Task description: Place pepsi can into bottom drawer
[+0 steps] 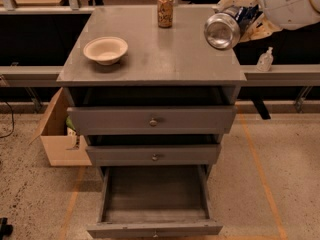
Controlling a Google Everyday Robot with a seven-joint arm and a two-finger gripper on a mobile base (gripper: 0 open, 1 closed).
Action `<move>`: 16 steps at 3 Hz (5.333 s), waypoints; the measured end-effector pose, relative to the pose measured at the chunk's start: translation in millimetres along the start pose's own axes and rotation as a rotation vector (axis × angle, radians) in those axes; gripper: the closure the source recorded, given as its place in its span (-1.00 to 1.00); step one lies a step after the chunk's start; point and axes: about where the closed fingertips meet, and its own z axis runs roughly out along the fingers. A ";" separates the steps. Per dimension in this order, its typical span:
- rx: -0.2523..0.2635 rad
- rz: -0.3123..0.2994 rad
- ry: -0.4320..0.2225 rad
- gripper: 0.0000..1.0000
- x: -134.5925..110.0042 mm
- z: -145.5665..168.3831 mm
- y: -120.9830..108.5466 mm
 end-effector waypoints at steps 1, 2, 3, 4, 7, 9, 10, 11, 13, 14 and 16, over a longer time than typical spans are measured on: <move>-0.013 0.001 -0.047 1.00 -37.2 -0.1 9.1; 0.009 -0.076 -0.113 1.00 -130.5 -5.1 -3.6; 0.002 -0.202 -0.153 1.00 -211.6 16.9 4.7; -0.058 -0.293 -0.259 1.00 -276.9 58.2 52.4; -0.273 -0.357 -0.419 1.00 -318.2 145.4 162.1; -0.330 -0.302 -0.406 1.00 -331.7 216.0 270.5; -0.366 -0.293 -0.437 1.00 -337.9 263.4 312.5; -0.386 -0.315 -0.454 1.00 -337.8 309.4 342.3; -0.414 -0.339 -0.450 1.00 -326.4 354.2 375.3; -0.398 -0.288 -0.454 1.00 -331.2 369.1 390.6; -0.248 -0.265 -0.506 1.00 -361.3 439.2 434.8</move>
Offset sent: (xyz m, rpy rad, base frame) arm -0.1968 0.1696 -0.1817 -0.1094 0.1577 0.2748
